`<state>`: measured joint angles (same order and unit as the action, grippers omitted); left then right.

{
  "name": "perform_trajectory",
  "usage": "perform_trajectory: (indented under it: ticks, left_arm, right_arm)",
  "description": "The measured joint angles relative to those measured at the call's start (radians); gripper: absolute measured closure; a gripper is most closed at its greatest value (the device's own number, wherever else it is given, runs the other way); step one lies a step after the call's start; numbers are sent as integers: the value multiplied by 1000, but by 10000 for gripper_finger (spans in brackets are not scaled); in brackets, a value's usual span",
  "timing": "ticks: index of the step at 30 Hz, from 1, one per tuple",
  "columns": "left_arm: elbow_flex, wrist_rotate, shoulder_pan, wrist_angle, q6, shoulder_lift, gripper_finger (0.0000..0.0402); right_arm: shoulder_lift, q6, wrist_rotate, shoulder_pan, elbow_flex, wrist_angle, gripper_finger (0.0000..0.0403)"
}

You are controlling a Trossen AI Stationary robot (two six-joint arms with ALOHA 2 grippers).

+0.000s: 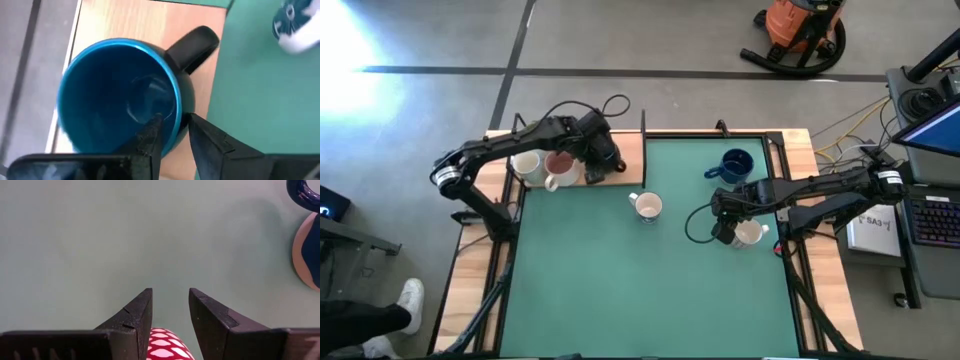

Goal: Place coffee mugs
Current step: Put the black-blue mug on the shelf

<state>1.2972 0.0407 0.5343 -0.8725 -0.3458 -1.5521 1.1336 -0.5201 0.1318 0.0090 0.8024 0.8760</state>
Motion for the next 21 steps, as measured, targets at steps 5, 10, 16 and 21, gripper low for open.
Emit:
perform_trajectory:
  ticks: [5, 10, 16, 21]
  left_arm:
    - [0, 4, 1, -20, -167, 17, 322]
    - [0, 6, 6, -20, -324, 18, 322]
    - [0, 3, 17, -20, -417, 18, 322]
    - [-1, 1, 22, -20, -420, 16, 322]
  right_arm:
    - [0, 0, 0, 0, 0, -1, 284]
    - [0, 0, 0, 0, 0, -2, 284]
    - [0, 0, 0, 0, 0, -3, 284]
    - [0, 0, 0, 0, 0, -3, 284]
